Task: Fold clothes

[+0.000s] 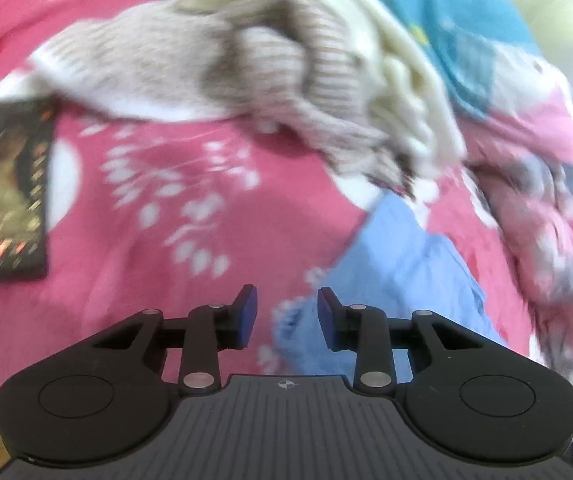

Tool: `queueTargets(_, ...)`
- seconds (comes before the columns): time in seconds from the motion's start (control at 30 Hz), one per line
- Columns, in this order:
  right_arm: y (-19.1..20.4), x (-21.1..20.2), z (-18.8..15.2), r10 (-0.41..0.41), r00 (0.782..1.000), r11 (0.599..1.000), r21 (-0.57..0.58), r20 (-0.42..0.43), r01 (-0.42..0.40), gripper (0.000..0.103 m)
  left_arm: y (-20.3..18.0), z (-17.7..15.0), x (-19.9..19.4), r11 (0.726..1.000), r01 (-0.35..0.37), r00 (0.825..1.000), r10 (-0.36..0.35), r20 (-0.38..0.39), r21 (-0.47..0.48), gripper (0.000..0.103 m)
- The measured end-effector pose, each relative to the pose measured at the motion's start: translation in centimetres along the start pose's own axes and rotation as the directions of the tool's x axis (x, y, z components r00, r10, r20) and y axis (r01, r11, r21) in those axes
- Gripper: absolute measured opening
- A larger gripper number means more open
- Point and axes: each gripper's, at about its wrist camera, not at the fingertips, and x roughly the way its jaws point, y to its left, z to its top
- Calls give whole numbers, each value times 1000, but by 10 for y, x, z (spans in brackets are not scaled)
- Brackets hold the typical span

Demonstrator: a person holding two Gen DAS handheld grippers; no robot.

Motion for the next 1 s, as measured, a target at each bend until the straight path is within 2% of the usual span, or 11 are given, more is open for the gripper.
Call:
queueTargets(0.07, -38, -39, -21, -37, 999, 978, 206, 23, 31, 62, -24, -4, 4, 994, 24, 1000, -22, -22, 103, 33)
queueTargets(0.1, -58, -60, -34, -61, 998, 949, 312, 32, 48, 62, -36, -8, 7, 987, 42, 999, -37, -38, 154, 33)
queueTargets(0.23, -133, -145, -87, -220, 974, 771, 620, 46, 145, 61, -102, -40, 29, 922, 181, 978, -134, -157, 342, 34)
queueTargets(0.33, -181, -193, -117, -334, 941, 657, 731, 61, 186, 62, -152, -76, 47, 853, 275, 952, -178, -248, 444, 34)
queueTargets(0.4, -213, -211, -129, -383, 921, 609, 769, 73, 192, 61, -182, -97, 57, 811, 321, 937, -197, -289, 489, 34)
queueTargets(0.57, -291, -206, -138, -361, 920, 531, 845, 151, 69, 58, -241, -138, 75, 732, 379, 917, -214, -338, 566, 34)
queueTargets(0.63, -319, -198, -139, -340, 922, 505, 863, 184, 14, 56, -260, -150, 79, 711, 393, 912, -220, -346, 583, 34)
queueTargets(0.7, -341, -188, -133, -310, 926, 502, 864, 214, -32, 56, -276, -158, 84, 702, 395, 912, -224, -344, 592, 34)
queueTargets(0.77, -359, -176, -128, -283, 931, 502, 863, 230, -61, 56, -287, -164, 87, 708, 391, 914, -223, -339, 588, 34)
queueTargets(0.9, -386, -152, -112, -253, 942, 534, 843, 222, -55, 55, -298, -167, 94, 751, 368, 922, -218, -320, 548, 34)
queueTargets(1.0, -397, -141, -105, -236, 945, 553, 831, 227, -62, 37, -298, -158, 97, 802, 353, 925, -220, -311, 482, 34)
